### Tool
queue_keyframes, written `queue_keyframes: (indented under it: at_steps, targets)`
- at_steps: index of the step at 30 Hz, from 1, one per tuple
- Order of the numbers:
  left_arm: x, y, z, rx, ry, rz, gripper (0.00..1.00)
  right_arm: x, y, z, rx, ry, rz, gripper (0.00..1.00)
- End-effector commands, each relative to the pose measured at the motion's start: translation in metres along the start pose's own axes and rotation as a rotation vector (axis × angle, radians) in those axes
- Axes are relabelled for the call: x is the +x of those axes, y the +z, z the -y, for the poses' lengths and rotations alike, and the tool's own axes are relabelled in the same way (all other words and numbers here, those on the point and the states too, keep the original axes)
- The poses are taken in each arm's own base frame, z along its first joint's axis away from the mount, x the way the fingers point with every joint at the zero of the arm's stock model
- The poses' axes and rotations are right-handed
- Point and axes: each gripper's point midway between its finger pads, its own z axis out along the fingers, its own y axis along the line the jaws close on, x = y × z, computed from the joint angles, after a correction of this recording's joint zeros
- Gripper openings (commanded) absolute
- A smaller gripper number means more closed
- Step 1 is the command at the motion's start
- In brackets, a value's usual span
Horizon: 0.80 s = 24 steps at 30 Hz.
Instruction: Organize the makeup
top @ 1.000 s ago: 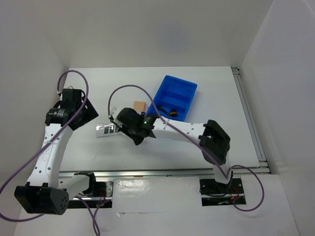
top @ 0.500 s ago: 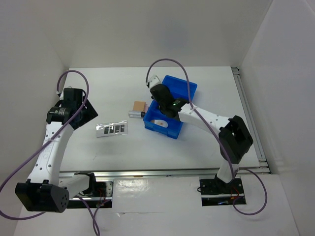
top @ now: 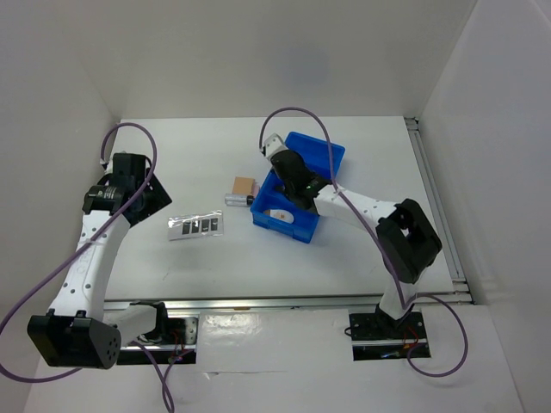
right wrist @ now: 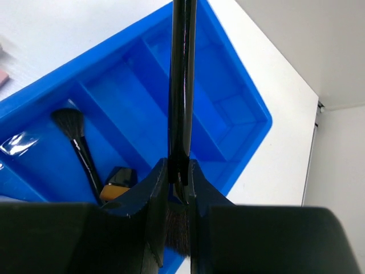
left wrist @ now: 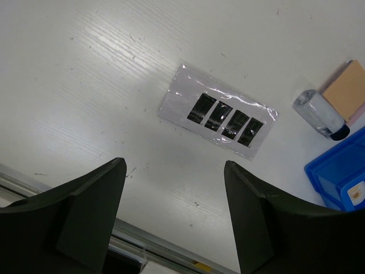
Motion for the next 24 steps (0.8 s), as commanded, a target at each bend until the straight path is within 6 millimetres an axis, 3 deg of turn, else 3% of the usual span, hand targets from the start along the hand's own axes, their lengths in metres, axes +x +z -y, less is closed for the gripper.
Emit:
queue_keyframes:
  at_steps: [1, 10, 24]
  targets:
    - [-0.008, -0.002, 0.003, -0.004, -0.020, 0.025, 0.83, -0.001, 0.006, -0.007, -0.014, 0.004, 0.030, 0.00]
    - [-0.007, 0.000, 0.004, 0.004, -0.021, 0.021, 0.83, 0.031, 0.000, -0.021, -0.061, -0.007, -0.033, 0.00]
    - [-0.004, -0.001, 0.004, 0.012, -0.021, 0.015, 0.83, 0.044, -0.003, -0.043, -0.124, -0.048, -0.064, 0.00]
